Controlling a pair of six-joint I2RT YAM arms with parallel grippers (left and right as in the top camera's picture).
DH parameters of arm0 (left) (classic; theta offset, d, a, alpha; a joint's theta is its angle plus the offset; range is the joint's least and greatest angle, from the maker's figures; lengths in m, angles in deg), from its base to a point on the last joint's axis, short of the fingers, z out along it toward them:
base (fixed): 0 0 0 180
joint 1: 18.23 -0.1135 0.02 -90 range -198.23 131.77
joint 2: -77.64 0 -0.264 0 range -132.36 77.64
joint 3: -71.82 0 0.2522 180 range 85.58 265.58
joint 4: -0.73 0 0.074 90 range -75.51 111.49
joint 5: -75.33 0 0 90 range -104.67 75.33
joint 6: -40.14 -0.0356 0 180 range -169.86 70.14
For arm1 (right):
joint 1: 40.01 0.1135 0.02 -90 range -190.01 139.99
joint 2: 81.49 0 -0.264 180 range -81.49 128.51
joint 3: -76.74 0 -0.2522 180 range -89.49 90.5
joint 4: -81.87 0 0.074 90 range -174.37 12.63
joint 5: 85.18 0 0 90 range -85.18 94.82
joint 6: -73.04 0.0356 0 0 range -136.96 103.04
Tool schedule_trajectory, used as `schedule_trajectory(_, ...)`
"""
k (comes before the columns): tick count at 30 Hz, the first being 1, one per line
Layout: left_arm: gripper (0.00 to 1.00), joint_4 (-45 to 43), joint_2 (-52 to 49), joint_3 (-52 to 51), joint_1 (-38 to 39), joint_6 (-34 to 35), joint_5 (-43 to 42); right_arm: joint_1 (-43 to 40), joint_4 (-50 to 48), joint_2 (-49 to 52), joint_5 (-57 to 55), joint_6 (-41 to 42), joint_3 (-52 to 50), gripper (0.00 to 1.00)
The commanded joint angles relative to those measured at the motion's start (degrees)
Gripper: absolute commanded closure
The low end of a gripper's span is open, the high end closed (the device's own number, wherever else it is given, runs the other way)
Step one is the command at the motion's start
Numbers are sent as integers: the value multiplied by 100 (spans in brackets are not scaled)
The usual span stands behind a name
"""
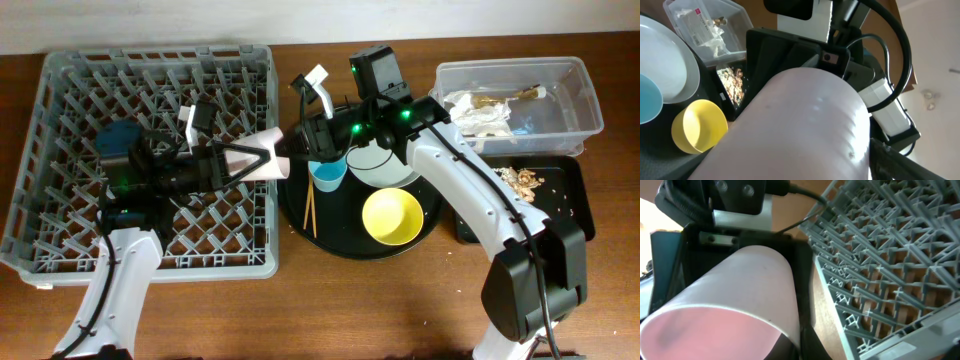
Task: Sort waste into correct bins and load items into the dishwasher rack
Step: 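Place the pink cup upside down in the rack with the left gripper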
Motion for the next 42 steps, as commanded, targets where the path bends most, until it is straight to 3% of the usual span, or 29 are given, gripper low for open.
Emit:
schedule_trajectory(1, 21, -4, -20, 35, 146, 31, 26, 46, -57, 15, -166, 140, 68, 96)
schedule_trajectory(4, 37, -7, -20, 35, 151, 31, 28, 46, -55, 15, -164, 140, 68, 95)
schedule_trajectory(5, 39, -9, -20, 35, 151, 28, 55, 46, -33, 15, -164, 138, 68, 74)
schedule_trajectory(7, 39, -103, -20, 35, 149, 26, 94, 46, 13, 15, -166, 136, 68, 56)
schedule_trajectory(9, 39, -796, -20, 35, 133, 28, 70, -7, 116, 15, -168, 133, 68, 39)
schedule_trajectory(13, 42, -1810, -20, 35, -289, 0, 72, -472, 579, 15, -518, 105, 68, 24)
schedule_trajectory(17, 45, -1659, -20, 35, -1064, -236, 431, -1071, 1515, 15, -1744, 70, 68, 16)
schedule_trajectory(19, 45, -1228, -20, 35, -1200, -483, 1051, -1224, 1834, 15, -2175, 68, 68, 16)
schedule_trajectory(20, 44, -542, -20, 37, -1211, -957, 1862, -1287, 1996, 15, -2415, 68, 68, 15)
schedule_trajectory(22, 44, 315, -20, 76, -1158, -1510, 2712, -1322, 2140, 15, -2691, 68, 68, 15)
schedule_trajectory(26, 44, 3161, -20, 1062, -809, -3121, 4566, -1322, 2234, 15, -2973, 68, 68, 15)
schedule_trajectory(29, 44, 5740, -20, 2638, 20, -4238, 6736, -1322, 2330, 15, -3309, 70, 68, 15)
schedule_trajectory(32, 45, 7047, -22, 3174, 953, -4291, 8144, -1322, 2483, 15, -3563, 70, 68, 14)
schedule_trajectory(37, 53, 8002, -658, 3158, 1628, -4288, 8220, -1322, 2785, 15, -3926, 68, 68, 12)
schedule_trajectory(42, 53, 8255, -1727, 3158, 1838, -4288, 8216, -1322, 2879, 15, -3976, 66, 68, 11)
